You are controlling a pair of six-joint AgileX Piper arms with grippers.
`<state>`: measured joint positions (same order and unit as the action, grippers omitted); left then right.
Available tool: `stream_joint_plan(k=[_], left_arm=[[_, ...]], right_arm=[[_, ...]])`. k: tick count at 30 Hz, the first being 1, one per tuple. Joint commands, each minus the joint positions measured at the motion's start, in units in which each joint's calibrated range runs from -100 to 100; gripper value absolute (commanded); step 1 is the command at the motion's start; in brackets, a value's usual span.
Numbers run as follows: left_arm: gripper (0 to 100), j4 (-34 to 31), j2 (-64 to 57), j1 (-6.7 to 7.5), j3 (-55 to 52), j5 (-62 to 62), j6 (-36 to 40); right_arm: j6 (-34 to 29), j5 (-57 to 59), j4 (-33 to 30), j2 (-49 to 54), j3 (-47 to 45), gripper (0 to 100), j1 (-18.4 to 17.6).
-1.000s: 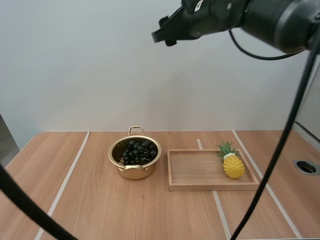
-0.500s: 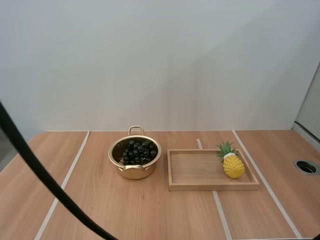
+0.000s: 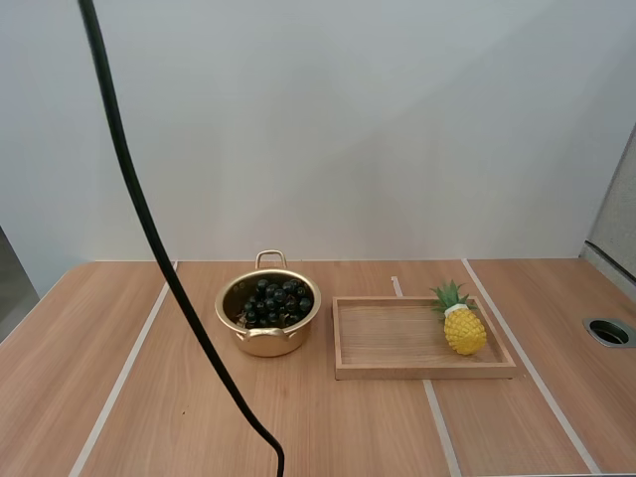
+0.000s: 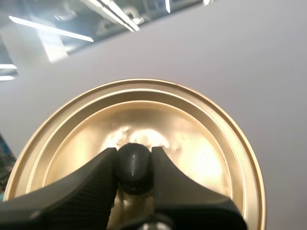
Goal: Open the pot, put the grape inside, and close it
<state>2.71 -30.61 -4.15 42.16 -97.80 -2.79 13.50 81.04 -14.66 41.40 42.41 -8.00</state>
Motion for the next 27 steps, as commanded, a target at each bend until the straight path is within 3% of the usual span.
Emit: stream_joint_plan(k=[1,11,27], left_arm=[[0,7.76,2.45,-0.03,0.09,-2.20,-2.52],[0,10.80,5.78,-0.03,-5.63,-2.20,-3.68],[0,18.26,5.23,-0.03,-40.20,-2.20,-9.84]], right_arm=[[-0.45,2.87,-1.22,0.85,2.33,100,0.18],[-0.45,5.93,-1.53,3.63,2.75,100,0.18],[-0.45,7.85,-1.91,4.84,2.75,100,0.18]])
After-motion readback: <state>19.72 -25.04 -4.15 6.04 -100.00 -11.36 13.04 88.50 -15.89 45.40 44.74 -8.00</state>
